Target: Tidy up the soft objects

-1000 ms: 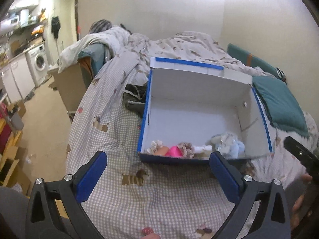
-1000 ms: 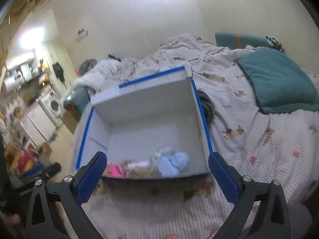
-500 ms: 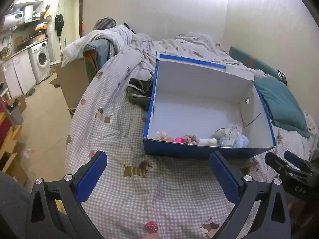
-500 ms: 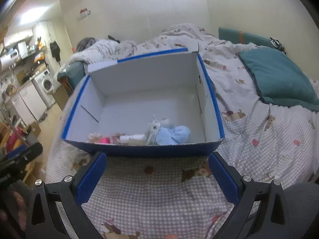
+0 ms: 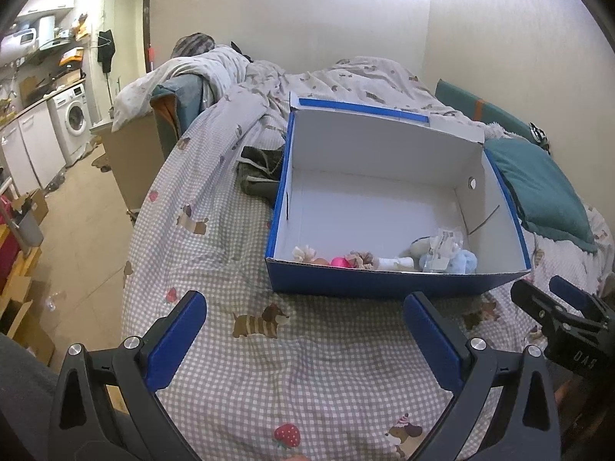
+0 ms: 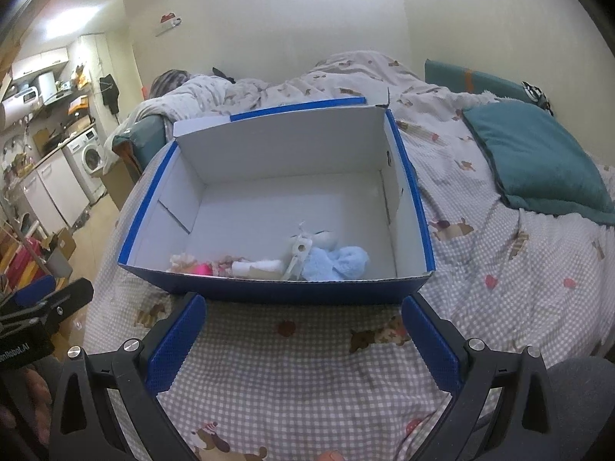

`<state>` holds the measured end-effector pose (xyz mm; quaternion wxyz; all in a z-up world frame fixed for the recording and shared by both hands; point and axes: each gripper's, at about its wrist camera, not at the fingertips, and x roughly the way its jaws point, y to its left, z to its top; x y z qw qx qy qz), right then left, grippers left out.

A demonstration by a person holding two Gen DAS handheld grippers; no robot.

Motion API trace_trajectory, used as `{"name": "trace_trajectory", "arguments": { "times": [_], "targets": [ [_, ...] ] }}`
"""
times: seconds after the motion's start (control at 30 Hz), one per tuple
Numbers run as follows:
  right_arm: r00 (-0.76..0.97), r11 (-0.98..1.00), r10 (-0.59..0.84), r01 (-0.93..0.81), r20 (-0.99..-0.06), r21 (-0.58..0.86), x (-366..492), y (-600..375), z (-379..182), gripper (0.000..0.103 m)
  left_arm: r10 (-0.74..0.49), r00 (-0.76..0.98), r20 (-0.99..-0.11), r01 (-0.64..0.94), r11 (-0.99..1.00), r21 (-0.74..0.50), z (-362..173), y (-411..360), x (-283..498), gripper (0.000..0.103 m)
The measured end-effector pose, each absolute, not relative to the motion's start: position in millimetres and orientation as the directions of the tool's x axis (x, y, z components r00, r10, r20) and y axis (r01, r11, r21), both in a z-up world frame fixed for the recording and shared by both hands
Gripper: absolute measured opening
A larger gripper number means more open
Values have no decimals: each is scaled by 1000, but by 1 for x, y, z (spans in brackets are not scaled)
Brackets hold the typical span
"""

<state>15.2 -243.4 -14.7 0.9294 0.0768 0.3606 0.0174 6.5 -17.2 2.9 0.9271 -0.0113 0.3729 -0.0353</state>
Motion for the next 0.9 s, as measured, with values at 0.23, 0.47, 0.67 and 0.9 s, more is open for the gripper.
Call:
{"name": "trace_trajectory", "arguments": {
  "times": [0.23,0.47,0.67,0.9],
  "targets": [
    [743,986,87,34,-664,166,15,-247,-13,103,-75,719,-691,67,997,-39,1,-19,6,102],
    [744,984,88,37,-663,172,15,-249,-13,103,-73,719,-691,66,997,-36,2,-18,6,102],
    [744,983,93,37,-662,180,16,-250,-13,103,-75,716,-694,69,997,-36,2,-18,6,102],
    [744,983,93,36,-661,179,16,-251,-13,103,-74,715,-695,70,997,-34,2,-17,6,102]
  ]
}}
